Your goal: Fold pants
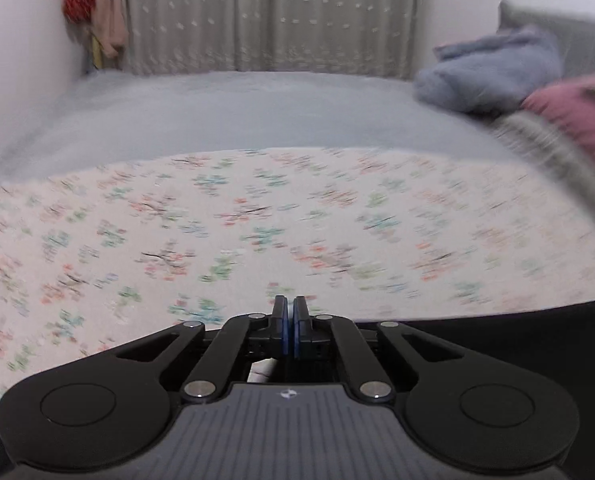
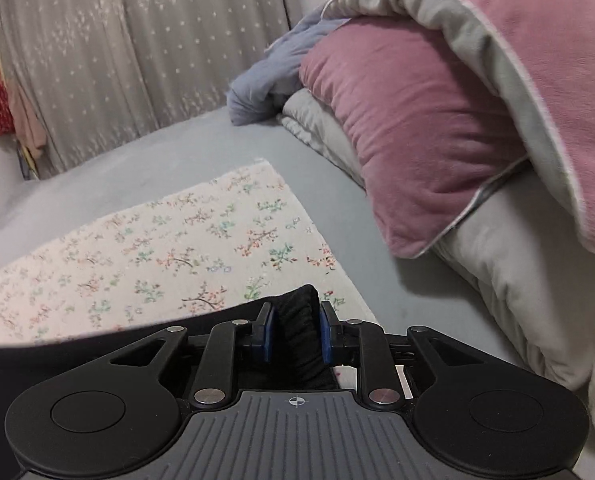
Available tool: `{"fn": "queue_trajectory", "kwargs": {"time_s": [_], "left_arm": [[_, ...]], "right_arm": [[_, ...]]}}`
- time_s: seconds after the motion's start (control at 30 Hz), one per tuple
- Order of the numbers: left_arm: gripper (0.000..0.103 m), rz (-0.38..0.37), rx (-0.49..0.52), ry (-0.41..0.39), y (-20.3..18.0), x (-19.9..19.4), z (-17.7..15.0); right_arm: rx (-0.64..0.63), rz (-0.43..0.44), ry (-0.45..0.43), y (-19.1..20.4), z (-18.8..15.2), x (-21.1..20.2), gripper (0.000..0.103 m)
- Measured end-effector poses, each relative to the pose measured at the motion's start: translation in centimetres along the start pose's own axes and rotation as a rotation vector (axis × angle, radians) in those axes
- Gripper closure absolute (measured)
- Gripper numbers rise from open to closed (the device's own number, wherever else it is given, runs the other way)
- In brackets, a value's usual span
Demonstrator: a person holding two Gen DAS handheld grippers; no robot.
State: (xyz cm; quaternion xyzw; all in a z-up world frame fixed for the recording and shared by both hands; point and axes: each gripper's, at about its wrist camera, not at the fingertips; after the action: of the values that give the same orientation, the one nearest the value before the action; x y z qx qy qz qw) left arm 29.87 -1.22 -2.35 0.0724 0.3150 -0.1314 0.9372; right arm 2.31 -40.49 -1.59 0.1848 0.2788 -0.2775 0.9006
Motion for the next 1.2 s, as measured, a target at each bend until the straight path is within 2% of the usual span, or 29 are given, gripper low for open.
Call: {"fn": "queue_trajectory", "kwargs": {"time_s": [0.07, 0.13, 0.2, 0.27, 0.37, 0.4, 0.43, 0.5, 0.6, 0.73, 0.8, 0.87, 0.97, 1.07, 1.13, 1.2], "left_arm": [[0.092, 0.039, 0.045, 0.044, -0.8, 1.9, -1.1], [0.092, 0.029, 0.021, 0.066, -0.9, 2.7, -1.8], [0.092, -0.019, -0.054, 0.063, 0.1, 2.4, -1.8], [0.088, -0.046, -0.133, 0.074, 1.5, 1.8, -1.5], [0.079, -0.061, -0.2, 0.053, 3.4, 0.2, -1.0], [0.072, -0.072, -0.207, 0.049, 3.6, -0.2, -1.0], [0.067, -0.082, -0.205, 0.052, 3.5, -0.6, -1.1], [0.063, -0.098, -0.172, 0.072, 2.8, -1.3, -1.7], [0.06, -0.075, -0.101, 0.076, 1.8, -1.8, -2.7], [0.058, -0.099, -0.16, 0.103, 2.5, -2.2, -4.4], [0.057, -0.045, -0.125, 0.13, 2.0, -1.9, -5.5], [0.057, -0.005, -0.12, 0.145, 1.9, -2.1, -6.4], [0.057, -0.009, -0.176, 0.151, 2.8, -3.4, -6.5], [0.053, -0.003, -0.264, 0.104, 5.8, -6.4, -5.6], [0.031, 0.05, -0.305, 0.068, 8.5, -9.1, -5.6], [0.02, 0.145, -0.345, 0.038, 11.7, -11.4, -6.1]], "right_arm": [[-0.041, -0.036, 0.042, 0.4, -0.8, 2.7, 0.082], [-0.12, -0.101, 0.1, 0.9, -2.4, 5.4, 0.08], [-0.165, -0.114, 0.095, 1.3, -3.3, 6.5, 0.078], [-0.164, -0.128, 0.091, 1.3, -2.8, 6.3, 0.074], [-0.118, -0.147, 0.067, 0.6, -1.8, 5.2, 0.054], [-0.109, -0.157, 0.063, 0.3, -1.5, 4.8, 0.046], [-0.101, -0.162, 0.053, 0.2, -1.3, 4.5, 0.045], [-0.086, -0.16, 0.038, 0.3, -1.1, 3.9, 0.045], [-0.105, -0.203, 0.019, 0.9, -1.0, 3.1, 0.044], [-0.068, -0.264, 0.003, -0.2, -0.7, 2.6, 0.044], [-0.036, -0.244, 0.002, -0.6, -0.6, 2.2, 0.044], [-0.049, -0.18, 0.011, 0.1, -0.6, 1.9, 0.044], [-0.114, -0.111, 0.046, 2.4, -1.2, 2.0, 0.045], [-0.24, -0.121, 0.096, 5.0, -2.3, 3.0, 0.045], [-0.3, -0.131, 0.101, 6.1, -2.9, 3.4, 0.045], [-0.313, -0.109, 0.088, 7.0, -3.0, 3.3, 0.044]]}}
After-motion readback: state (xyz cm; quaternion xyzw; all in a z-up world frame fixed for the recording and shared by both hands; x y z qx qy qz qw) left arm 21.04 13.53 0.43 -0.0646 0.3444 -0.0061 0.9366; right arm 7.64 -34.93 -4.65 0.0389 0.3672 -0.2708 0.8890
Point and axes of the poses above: each gripper's, at about its wrist camera, not at the fingertips, and x roughly the way its jaws point, y to its left, z to its top, and after that the axes turned 3 degrees about -y, right-handed
